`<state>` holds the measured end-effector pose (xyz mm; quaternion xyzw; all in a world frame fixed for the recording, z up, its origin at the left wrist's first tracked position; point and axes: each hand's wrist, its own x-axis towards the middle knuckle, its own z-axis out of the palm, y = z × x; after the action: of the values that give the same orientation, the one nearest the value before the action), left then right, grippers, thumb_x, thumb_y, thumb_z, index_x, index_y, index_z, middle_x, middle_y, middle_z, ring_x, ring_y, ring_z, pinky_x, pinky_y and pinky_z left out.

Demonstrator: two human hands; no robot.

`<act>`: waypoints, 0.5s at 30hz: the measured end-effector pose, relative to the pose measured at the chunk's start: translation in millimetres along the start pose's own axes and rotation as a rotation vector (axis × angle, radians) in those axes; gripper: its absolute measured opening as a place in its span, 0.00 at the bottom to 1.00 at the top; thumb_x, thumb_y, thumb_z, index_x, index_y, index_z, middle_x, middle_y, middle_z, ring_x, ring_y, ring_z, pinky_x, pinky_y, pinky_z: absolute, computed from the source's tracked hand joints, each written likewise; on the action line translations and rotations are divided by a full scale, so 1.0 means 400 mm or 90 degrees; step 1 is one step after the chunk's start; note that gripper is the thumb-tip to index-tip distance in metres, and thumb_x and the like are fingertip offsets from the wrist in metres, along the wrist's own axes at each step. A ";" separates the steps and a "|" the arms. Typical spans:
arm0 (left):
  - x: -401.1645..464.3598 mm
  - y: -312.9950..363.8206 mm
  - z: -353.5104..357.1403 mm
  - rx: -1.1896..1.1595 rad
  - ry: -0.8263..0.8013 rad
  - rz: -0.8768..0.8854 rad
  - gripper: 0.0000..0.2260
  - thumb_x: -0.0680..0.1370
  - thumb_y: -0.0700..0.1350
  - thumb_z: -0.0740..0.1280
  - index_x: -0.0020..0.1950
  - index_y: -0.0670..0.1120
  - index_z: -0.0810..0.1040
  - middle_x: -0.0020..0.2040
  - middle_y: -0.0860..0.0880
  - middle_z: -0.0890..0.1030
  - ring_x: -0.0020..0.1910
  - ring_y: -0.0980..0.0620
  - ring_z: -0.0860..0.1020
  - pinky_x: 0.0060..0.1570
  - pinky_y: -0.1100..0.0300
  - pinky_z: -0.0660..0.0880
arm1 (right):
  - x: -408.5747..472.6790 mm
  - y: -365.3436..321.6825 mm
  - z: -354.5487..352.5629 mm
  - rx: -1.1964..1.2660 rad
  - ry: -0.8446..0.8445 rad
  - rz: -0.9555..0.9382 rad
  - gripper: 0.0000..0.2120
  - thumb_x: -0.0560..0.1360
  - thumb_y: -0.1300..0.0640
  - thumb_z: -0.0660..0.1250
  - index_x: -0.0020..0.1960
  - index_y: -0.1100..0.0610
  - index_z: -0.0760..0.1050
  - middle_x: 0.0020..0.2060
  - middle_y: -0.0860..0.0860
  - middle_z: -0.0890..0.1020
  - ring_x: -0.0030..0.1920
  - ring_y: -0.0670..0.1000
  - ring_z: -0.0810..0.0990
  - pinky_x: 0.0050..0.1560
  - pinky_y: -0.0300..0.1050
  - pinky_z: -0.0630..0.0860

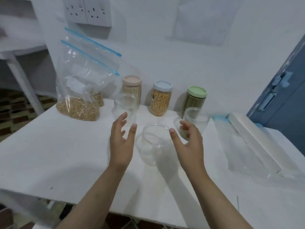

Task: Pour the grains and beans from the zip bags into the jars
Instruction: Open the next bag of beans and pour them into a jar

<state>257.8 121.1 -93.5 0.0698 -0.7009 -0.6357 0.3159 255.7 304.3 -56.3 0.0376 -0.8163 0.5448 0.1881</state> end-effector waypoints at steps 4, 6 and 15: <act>0.175 0.026 -0.085 -0.006 0.108 0.037 0.15 0.81 0.48 0.66 0.68 0.55 0.71 0.67 0.56 0.73 0.64 0.63 0.71 0.65 0.60 0.70 | 0.072 -0.124 0.133 0.059 -0.047 -0.037 0.10 0.78 0.49 0.68 0.58 0.44 0.73 0.53 0.41 0.78 0.55 0.45 0.74 0.60 0.50 0.73; 0.269 0.024 -0.149 0.026 0.138 0.053 0.15 0.82 0.46 0.66 0.68 0.52 0.71 0.67 0.53 0.72 0.62 0.61 0.72 0.62 0.70 0.68 | 0.114 -0.170 0.222 0.077 -0.070 -0.047 0.09 0.79 0.50 0.67 0.58 0.47 0.74 0.52 0.44 0.79 0.53 0.47 0.76 0.59 0.50 0.75; 0.610 -0.109 -0.434 0.267 0.090 -0.018 0.21 0.81 0.50 0.65 0.75 0.52 0.68 0.75 0.43 0.59 0.75 0.45 0.59 0.67 0.61 0.58 | 0.236 -0.291 0.701 0.081 -0.281 0.050 0.21 0.83 0.50 0.60 0.75 0.47 0.62 0.71 0.56 0.67 0.69 0.54 0.69 0.70 0.49 0.66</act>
<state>144.0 -155.6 -49.3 0.1881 -0.7926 -0.4740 0.3342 124.5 17.3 -15.6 0.1359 -0.8027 0.5804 -0.0193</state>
